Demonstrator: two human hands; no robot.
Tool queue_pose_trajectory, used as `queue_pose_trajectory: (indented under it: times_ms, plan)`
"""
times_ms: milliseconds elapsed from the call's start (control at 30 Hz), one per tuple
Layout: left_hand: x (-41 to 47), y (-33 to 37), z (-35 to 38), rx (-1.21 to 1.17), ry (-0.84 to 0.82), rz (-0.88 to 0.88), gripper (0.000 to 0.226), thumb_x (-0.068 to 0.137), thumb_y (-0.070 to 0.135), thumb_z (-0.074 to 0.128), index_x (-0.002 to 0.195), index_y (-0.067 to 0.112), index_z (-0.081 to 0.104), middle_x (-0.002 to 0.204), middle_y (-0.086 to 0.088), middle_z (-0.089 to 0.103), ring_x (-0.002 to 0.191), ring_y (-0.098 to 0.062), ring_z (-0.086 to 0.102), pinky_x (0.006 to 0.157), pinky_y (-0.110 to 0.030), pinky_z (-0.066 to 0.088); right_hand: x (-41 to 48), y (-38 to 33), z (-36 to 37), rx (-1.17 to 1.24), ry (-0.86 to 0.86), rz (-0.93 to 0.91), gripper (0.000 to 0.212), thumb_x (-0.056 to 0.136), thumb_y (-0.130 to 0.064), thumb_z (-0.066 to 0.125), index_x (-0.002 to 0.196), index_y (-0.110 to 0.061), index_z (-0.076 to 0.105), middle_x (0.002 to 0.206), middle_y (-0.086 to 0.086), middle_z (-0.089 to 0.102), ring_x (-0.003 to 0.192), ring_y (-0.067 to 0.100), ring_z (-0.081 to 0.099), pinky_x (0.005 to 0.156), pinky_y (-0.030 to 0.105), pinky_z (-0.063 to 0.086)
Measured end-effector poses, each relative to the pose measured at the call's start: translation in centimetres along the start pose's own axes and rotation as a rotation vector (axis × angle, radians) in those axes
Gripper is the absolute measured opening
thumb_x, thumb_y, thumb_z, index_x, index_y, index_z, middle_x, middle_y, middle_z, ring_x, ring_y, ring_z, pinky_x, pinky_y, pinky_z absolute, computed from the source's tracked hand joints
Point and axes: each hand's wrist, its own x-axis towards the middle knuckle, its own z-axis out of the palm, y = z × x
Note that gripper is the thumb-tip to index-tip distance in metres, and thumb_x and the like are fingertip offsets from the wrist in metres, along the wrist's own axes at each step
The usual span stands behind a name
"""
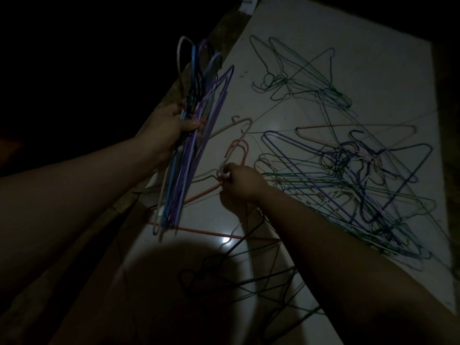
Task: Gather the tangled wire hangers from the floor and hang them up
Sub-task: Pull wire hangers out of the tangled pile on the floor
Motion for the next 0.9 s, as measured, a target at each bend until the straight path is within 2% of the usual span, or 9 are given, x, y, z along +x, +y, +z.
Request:
queue_pose_trajectory:
  times_ms: [67, 133, 267, 367, 467, 567, 700, 800, 900]
  plan:
    - [-0.1, 0.3, 0.0, 0.003, 0.008, 0.004, 0.041, 0.087, -0.009, 0.052, 0.128, -0.005, 0.047, 0.104, -0.011, 0.063, 0.068, -0.001, 0.067, 0.068, -0.016, 0.055, -0.1, -0.6, -0.7, 0.143, 0.057, -0.051, 0.041, 0.094, -0.024, 0.054, 0.131, -0.011, 0.043, 0.104, 0.016, 0.066, 0.092, 0.030, 0.061, 0.065, 0.026, 0.037]
    - [-0.3, 0.7, 0.2, 0.004, 0.001, 0.013, 0.037, 0.086, -0.011, 0.052, 0.123, -0.005, 0.051, 0.091, -0.005, 0.065, 0.065, -0.001, 0.066, 0.067, -0.016, 0.055, -0.2, -1.1, -2.0, 0.254, 0.136, -0.050, 0.043, 0.091, -0.022, 0.057, 0.130, -0.012, 0.042, 0.092, 0.012, 0.066, 0.083, 0.026, 0.061, 0.062, 0.026, 0.035]
    - [-0.6, 1.5, 0.5, -0.028, -0.004, 0.014, 0.035, 0.086, -0.012, 0.051, 0.121, -0.004, 0.052, 0.088, -0.005, 0.064, 0.070, -0.004, 0.066, 0.065, -0.017, 0.055, -0.5, -1.4, -3.9, 0.285, 0.170, -0.033, 0.045, 0.080, -0.018, 0.065, 0.122, -0.017, 0.050, 0.082, -0.003, 0.061, 0.083, 0.020, 0.058, 0.073, 0.034, 0.048]
    - [-1.0, 2.0, 0.9, -0.038, 0.002, 0.023, 0.033, 0.086, -0.014, 0.049, 0.117, -0.004, 0.054, 0.083, -0.005, 0.063, 0.061, -0.002, 0.066, 0.062, -0.016, 0.055, -1.1, -0.9, -4.4, 0.341, 0.389, -0.058, 0.032, 0.076, -0.011, 0.064, 0.108, -0.013, 0.060, 0.079, 0.001, 0.064, 0.084, 0.028, 0.059, 0.072, 0.035, 0.049]
    - [-1.3, 2.4, 1.3, -0.047, 0.001, 0.030, 0.033, 0.086, -0.014, 0.049, 0.117, -0.002, 0.054, 0.085, -0.005, 0.064, 0.066, -0.003, 0.066, 0.062, -0.016, 0.054, -2.1, -0.6, -5.3, 0.479, 0.519, -0.007, 0.036, 0.076, -0.004, 0.065, 0.111, -0.007, 0.060, 0.094, 0.007, 0.060, 0.085, 0.020, 0.057, 0.073, 0.029, 0.045]
    - [-1.5, 2.6, 1.7, -0.067, -0.007, 0.041, 0.032, 0.087, -0.014, 0.049, 0.114, 0.002, 0.053, 0.087, -0.005, 0.064, 0.067, -0.003, 0.067, 0.062, -0.017, 0.055, -2.7, -0.5, -6.3, 0.637, 0.693, 0.071, 0.051, 0.076, 0.005, 0.064, 0.125, -0.006, 0.051, 0.122, 0.011, 0.047, 0.104, 0.012, 0.046, 0.091, 0.023, 0.043]
    - [-2.1, 2.9, 2.3, -0.079, -0.024, 0.048, 0.030, 0.088, -0.013, 0.048, 0.113, 0.003, 0.054, 0.083, -0.003, 0.065, 0.063, -0.001, 0.067, 0.057, -0.017, 0.053, -2.7, 0.1, -8.0, 0.971, 0.870, 0.335, 0.056, 0.088, 0.008, 0.050, 0.139, -0.011, 0.036, 0.139, 0.010, 0.039, 0.110, 0.015, 0.050, 0.082, 0.014, 0.045]
    - [-2.3, 3.2, 2.7, -0.089, -0.029, 0.060, 0.029, 0.088, -0.012, 0.048, 0.109, 0.006, 0.053, 0.071, 0.003, 0.069, 0.062, -0.001, 0.067, 0.055, -0.017, 0.053, -2.3, 1.5, -8.2, 1.093, 0.893, 0.436, 0.060, 0.092, 0.007, 0.049, 0.146, -0.004, 0.026, 0.143, 0.016, 0.039, 0.118, 0.022, 0.054, 0.054, 0.001, 0.041]
    - [-2.6, 3.3, 3.0, -0.083, -0.035, 0.073, 0.029, 0.088, -0.013, 0.047, 0.109, 0.005, 0.053, 0.074, 0.001, 0.068, 0.061, -0.001, 0.066, 0.057, -0.017, 0.054, -1.9, 3.0, -8.0, 1.050, 0.820, 0.525, 0.052, 0.092, -0.001, 0.053, 0.141, 0.002, 0.034, 0.121, 0.016, 0.057, 0.102, 0.022, 0.061, 0.061, 0.009, 0.046]
